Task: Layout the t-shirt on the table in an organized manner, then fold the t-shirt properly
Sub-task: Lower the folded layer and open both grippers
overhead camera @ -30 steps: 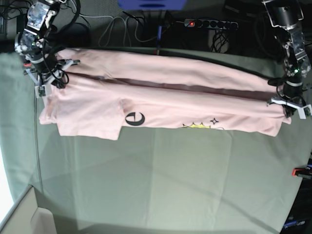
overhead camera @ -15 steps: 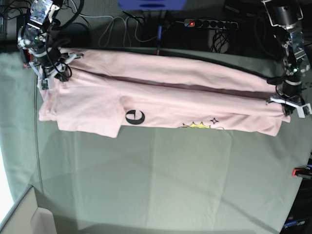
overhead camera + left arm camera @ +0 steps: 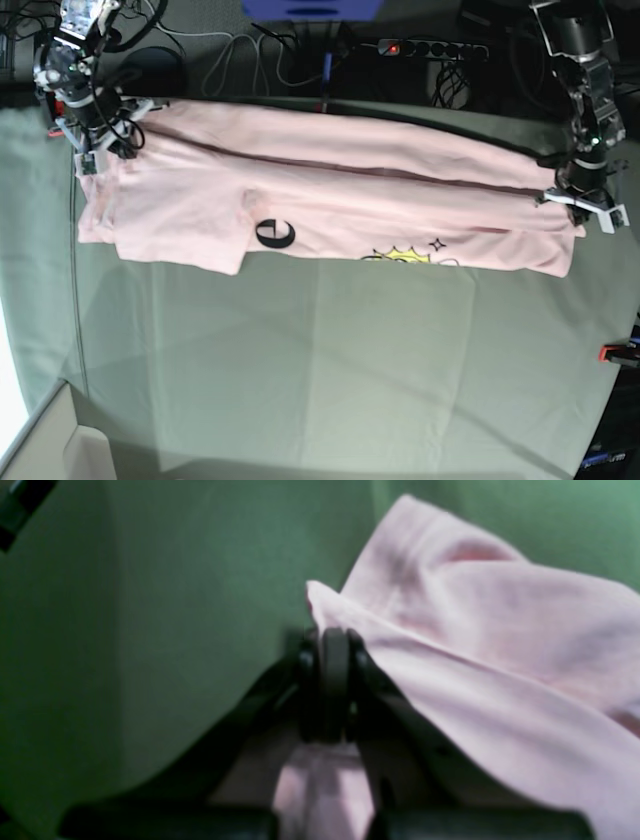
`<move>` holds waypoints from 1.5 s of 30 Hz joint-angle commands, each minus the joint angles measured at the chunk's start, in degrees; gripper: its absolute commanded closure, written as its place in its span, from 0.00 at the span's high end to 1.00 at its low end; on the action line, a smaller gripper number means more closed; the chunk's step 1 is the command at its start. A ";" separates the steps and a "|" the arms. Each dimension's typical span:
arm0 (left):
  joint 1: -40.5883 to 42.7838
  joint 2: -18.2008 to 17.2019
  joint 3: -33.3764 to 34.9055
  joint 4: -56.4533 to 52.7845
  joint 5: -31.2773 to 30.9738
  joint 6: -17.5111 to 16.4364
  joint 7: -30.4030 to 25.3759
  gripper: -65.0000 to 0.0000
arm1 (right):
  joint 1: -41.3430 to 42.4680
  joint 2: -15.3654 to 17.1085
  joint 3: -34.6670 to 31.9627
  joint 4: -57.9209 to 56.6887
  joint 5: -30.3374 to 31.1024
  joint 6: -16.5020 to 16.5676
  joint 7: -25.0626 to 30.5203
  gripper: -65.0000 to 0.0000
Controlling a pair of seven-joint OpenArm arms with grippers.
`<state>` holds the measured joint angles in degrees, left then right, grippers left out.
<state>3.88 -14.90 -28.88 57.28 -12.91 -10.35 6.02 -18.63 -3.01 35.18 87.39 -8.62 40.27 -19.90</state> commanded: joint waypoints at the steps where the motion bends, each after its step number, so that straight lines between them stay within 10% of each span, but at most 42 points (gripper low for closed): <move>1: -0.67 -0.97 -0.26 0.44 -0.15 0.20 -1.41 0.01 | -0.22 0.41 0.29 1.26 0.40 -0.27 0.87 0.00; 19: -0.76 0.17 -0.17 0.44 -0.15 0.20 -1.14 0.02 | -1.02 0.32 -0.15 -1.64 0.23 -0.27 0.60 0.00; 29: -0.76 1.23 -0.35 0.61 -0.15 0.28 -1.14 0.35 | -1.72 0.85 1.96 1.79 0.31 -0.27 0.52 0.46; 45: -0.67 1.40 -0.35 1.05 -0.15 0.28 -1.14 0.35 | 6.19 -3.28 9.96 12.96 0.23 -0.27 -0.28 0.51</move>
<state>3.79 -12.69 -29.15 57.43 -12.86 -9.87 5.74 -13.17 -6.68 45.28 99.18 -9.28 40.14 -21.85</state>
